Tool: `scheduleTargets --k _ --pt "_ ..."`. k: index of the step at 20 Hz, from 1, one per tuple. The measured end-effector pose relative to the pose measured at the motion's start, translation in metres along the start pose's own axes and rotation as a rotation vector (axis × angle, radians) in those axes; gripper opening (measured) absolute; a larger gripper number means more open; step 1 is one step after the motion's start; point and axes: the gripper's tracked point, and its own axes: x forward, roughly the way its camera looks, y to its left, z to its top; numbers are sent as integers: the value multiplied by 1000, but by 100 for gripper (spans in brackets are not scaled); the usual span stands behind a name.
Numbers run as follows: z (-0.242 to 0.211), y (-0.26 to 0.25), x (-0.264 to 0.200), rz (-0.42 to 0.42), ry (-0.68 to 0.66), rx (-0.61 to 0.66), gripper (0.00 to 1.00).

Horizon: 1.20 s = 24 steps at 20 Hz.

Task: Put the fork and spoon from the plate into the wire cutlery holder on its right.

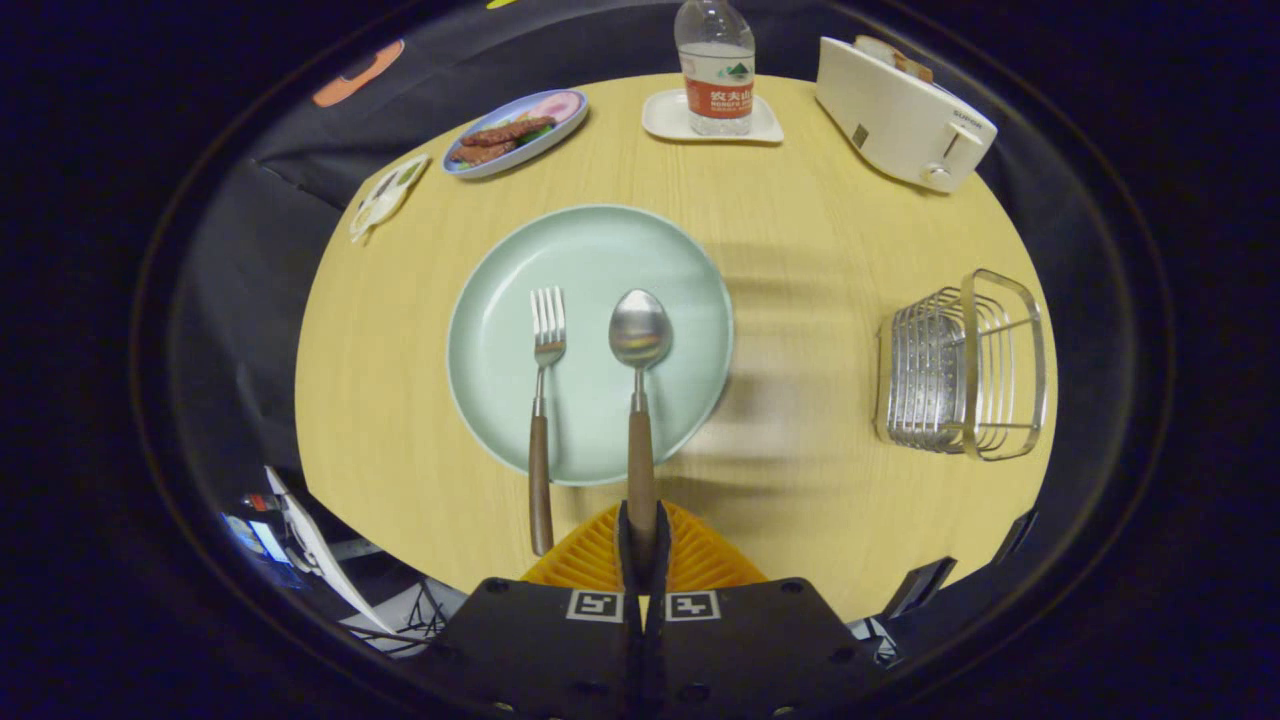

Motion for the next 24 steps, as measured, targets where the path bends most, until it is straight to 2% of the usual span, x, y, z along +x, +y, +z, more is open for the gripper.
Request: scheduleTargets --k 7,13,18,24 --pt "11 -20 -84 73 -81 -21 1" --pt "16 -90 -155 74 -123 79 0" --pt "5 -137 -163 70 -67 155 1" --pt "-12 -160 -145 73 34 232 1"
